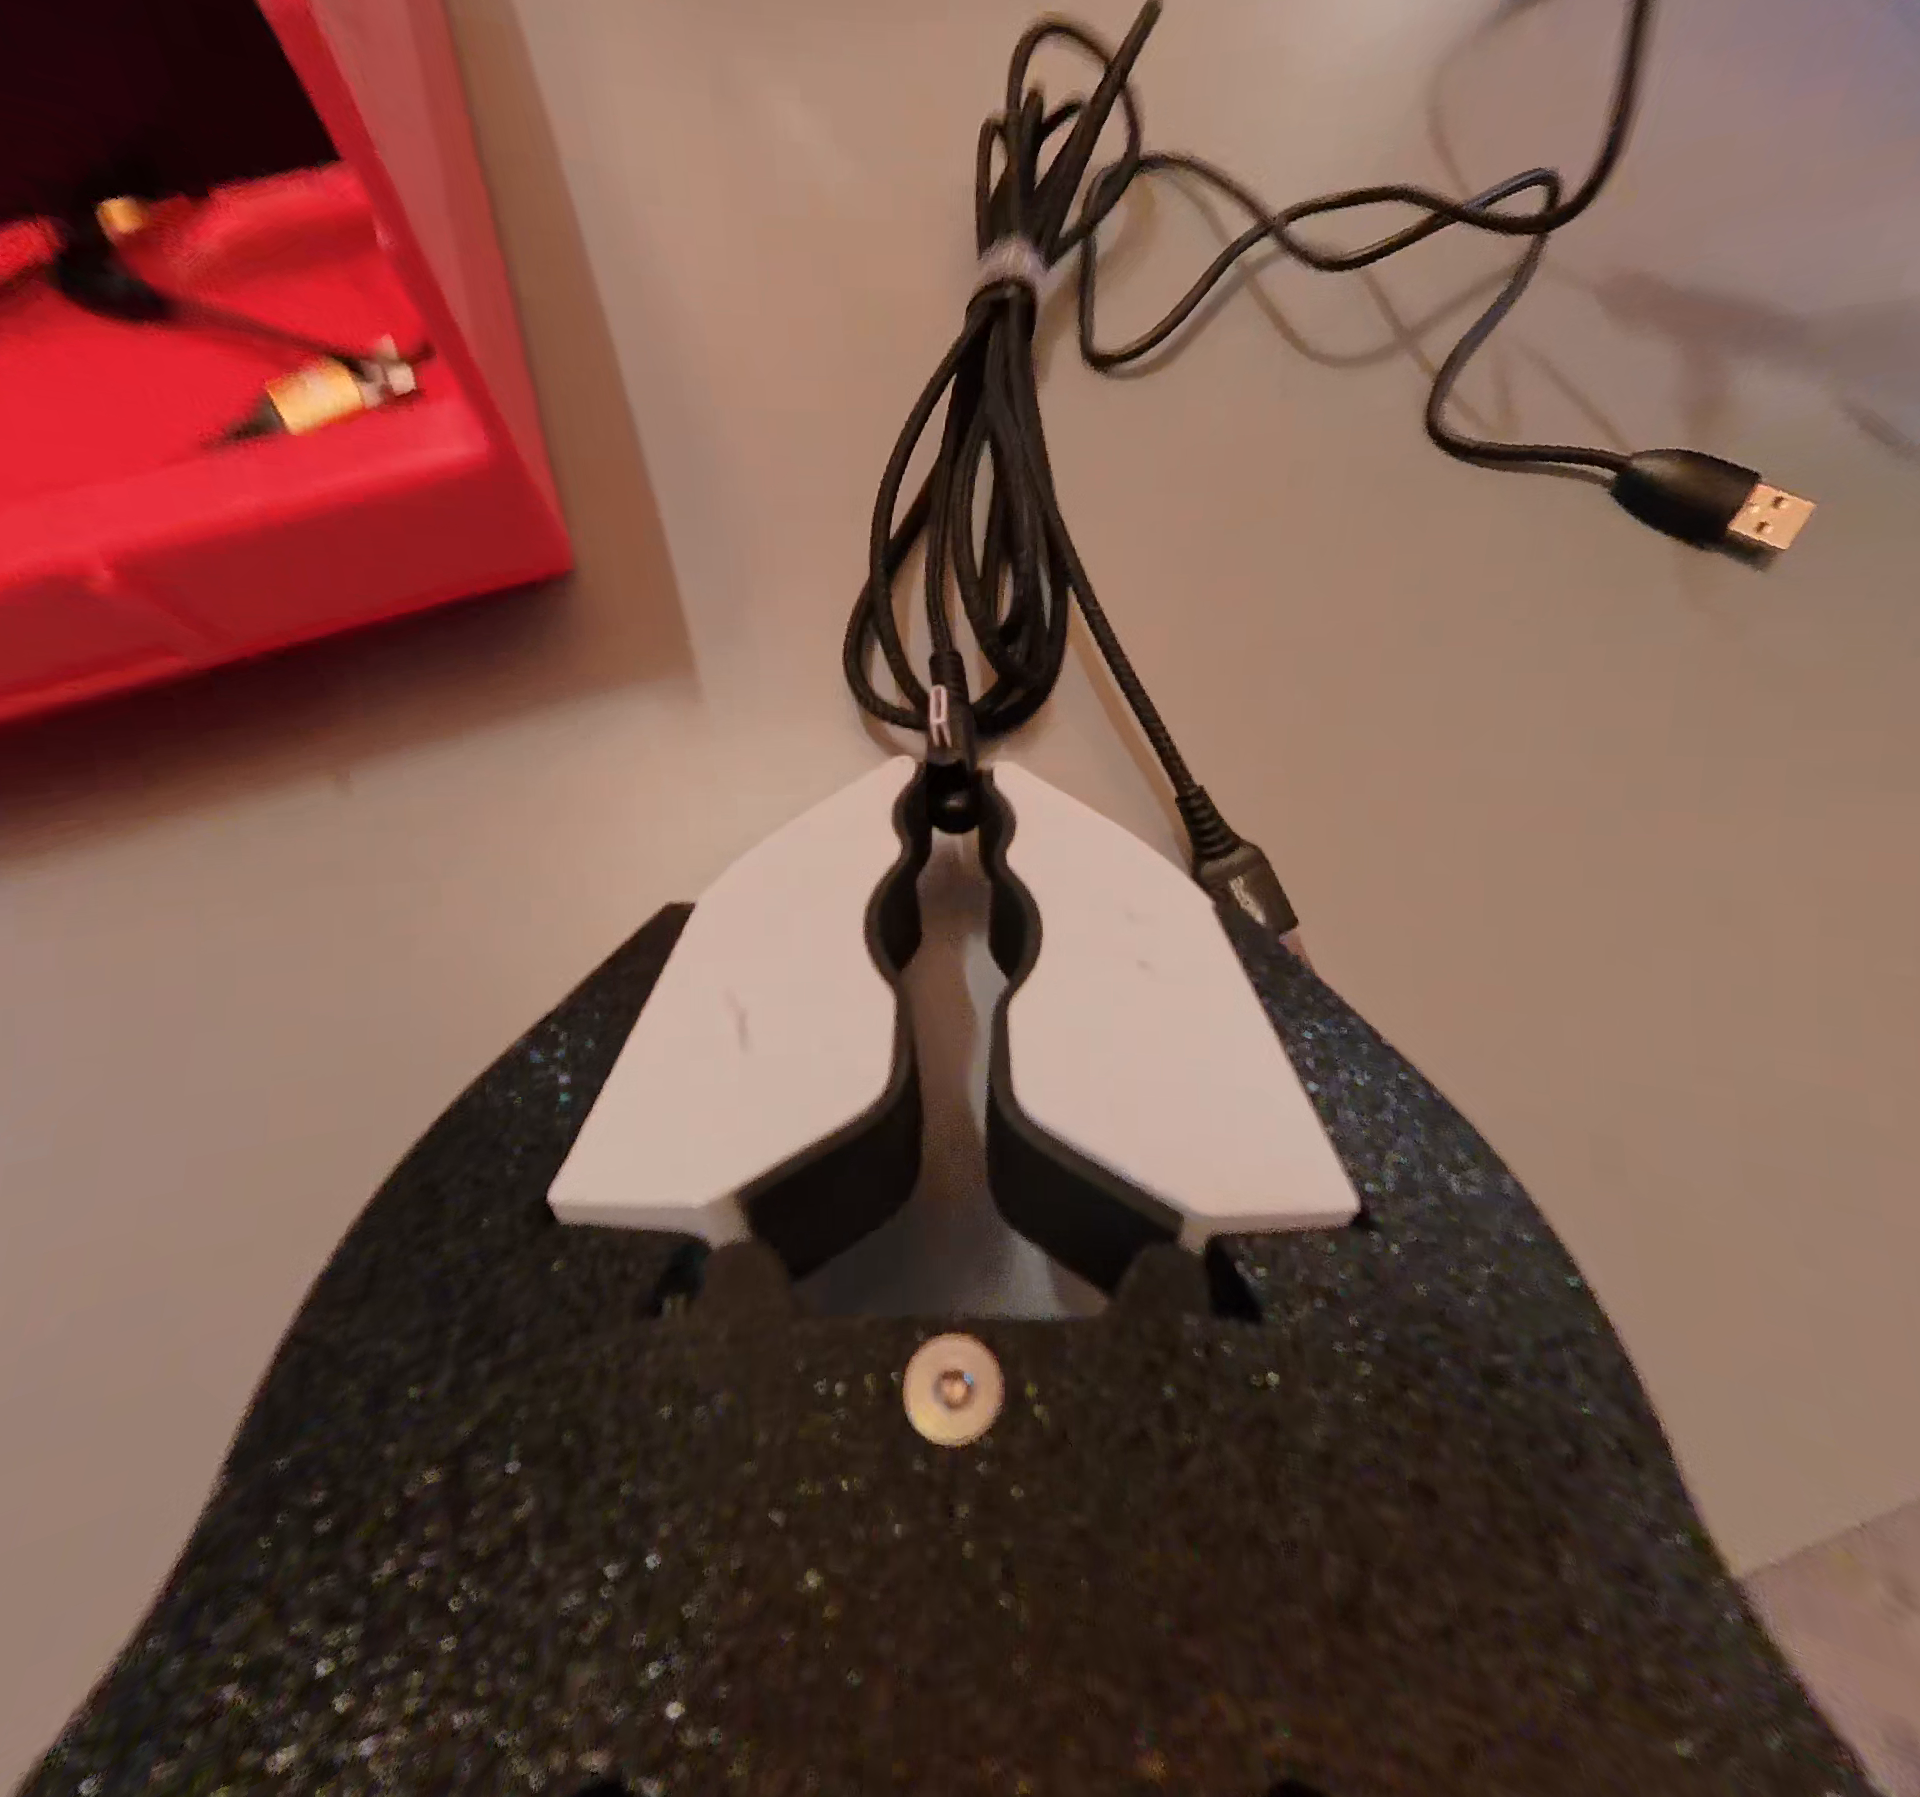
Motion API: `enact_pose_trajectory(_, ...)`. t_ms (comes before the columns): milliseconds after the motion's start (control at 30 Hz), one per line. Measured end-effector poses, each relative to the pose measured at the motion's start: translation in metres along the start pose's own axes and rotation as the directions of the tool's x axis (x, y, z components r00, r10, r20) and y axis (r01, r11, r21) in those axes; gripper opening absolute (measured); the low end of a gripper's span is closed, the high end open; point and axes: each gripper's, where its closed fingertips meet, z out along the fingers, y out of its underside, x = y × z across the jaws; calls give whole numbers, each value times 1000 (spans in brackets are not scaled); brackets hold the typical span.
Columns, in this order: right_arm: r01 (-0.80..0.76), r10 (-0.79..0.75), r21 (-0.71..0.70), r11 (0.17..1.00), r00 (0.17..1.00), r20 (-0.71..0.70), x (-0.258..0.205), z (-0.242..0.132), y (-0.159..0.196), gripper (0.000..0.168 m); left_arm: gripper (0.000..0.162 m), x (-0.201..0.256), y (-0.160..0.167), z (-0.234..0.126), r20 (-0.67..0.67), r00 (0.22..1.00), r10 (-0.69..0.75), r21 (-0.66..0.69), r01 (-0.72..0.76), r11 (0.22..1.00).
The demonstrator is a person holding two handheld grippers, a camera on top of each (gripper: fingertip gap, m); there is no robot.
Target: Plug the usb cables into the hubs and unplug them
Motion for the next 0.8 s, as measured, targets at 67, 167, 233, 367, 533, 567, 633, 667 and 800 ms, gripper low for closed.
enact_pose_trajectory(67, -1, 1, 2, 1000, 1000, 2, 0, 0, 0, 25, 7, -3, -11, -10, 74, 984, 159, 78, -165, 983)
enact_pose_trajectory(167, -7, 6, 7, 1000, 1000, 3, 0, -1, -1, 25, 7, -5, -41, -34, 256, 862, 437, 139, -481, 866)
enact_pose_trajectory(233, -10, 10, 4, 1000, 1000, 6, 0, 0, -1, 25, 7, -1, -69, -51, 365, 741, 564, 136, -642, 755)
enact_pose_trajectory(367, -6, 6, 1, 1000, 1000, 8, 0, 0, 0, 25, 7, 4, -117, -70, 467, 440, 767, -28, -860, 510)
enact_pose_trajectory(533, -35, 35, 33, 999, 999, 15, 2, -3, -4, 25, 7, 26, -138, -62, 199, -147, 969, -390, -919, -59)
enact_pose_trajectory(567, -48, 48, 43, 998, 999, 20, 3, -4, -5, 25, 8, 34, -137, -57, 136, -235, 962, -437, -886, -154)
enact_pose_trajectory(633, -80, 78, 73, 994, 997, 30, 6, -8, -9, 25, 8, 61, -123, -42, 11, -367, 930, -440, -837, -325)
enact_pose_trajectory(667, -97, 94, 91, 991, 995, 38, 7, -10, -11, 25, 7, 75, -108, -33, -61, -408, 911, -410, -822, -395)
enact_pose_trajectory(800, -144, 132, 168, 975, 988, 79, 10, -20, -20, 25, 7, 146, -60, 2, -164, -494, 854, -117, -850, -514)
